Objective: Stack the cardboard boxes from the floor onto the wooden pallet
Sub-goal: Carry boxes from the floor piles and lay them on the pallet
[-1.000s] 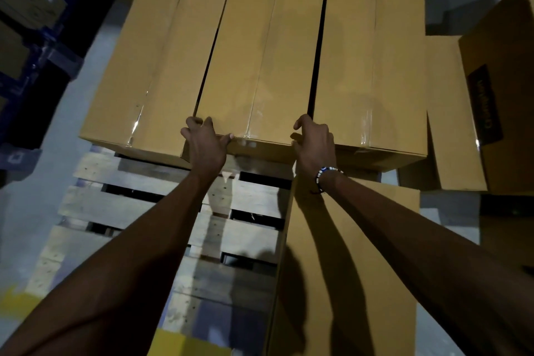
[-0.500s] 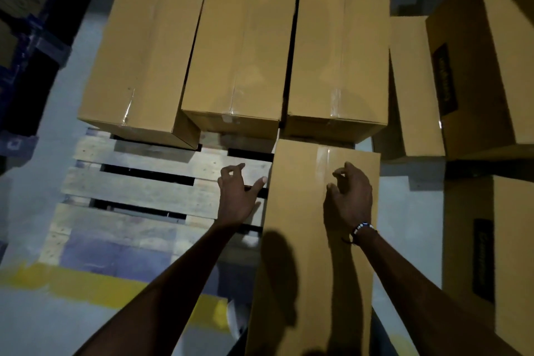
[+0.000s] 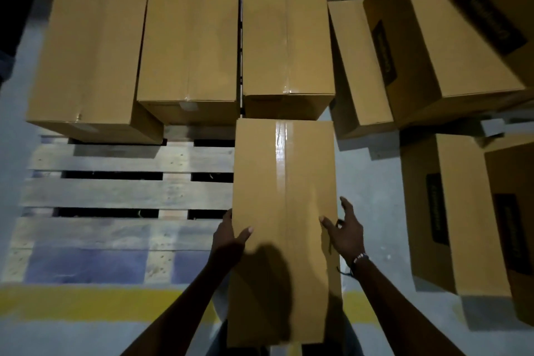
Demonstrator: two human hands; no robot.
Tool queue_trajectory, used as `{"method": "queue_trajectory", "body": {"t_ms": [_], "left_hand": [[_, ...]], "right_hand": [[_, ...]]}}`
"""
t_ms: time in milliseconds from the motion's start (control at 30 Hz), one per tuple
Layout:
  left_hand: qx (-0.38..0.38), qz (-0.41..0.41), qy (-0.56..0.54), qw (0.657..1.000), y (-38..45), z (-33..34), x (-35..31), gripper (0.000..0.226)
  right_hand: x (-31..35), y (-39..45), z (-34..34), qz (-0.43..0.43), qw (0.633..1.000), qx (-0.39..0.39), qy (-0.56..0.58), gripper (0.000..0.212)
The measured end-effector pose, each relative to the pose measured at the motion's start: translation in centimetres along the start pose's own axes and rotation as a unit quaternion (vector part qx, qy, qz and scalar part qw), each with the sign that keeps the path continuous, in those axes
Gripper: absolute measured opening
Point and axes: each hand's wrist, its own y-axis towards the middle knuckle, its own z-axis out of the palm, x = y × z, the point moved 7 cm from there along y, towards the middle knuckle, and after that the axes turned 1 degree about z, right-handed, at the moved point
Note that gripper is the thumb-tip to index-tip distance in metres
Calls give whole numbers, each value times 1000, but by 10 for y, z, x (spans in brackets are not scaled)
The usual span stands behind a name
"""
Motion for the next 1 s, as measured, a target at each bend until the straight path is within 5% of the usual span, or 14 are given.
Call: {"method": "queue_trajectory", "body": {"t_ms": [133,1000], "left_hand": [[1,11,-7,1000,0,4,2,75],[-51,71,-12,996,33,-16,-47,65]], "right_hand": [[-7,-7,10,18,996,66,53,70],[37,35,-4,-50,997,55,33,62]]}}
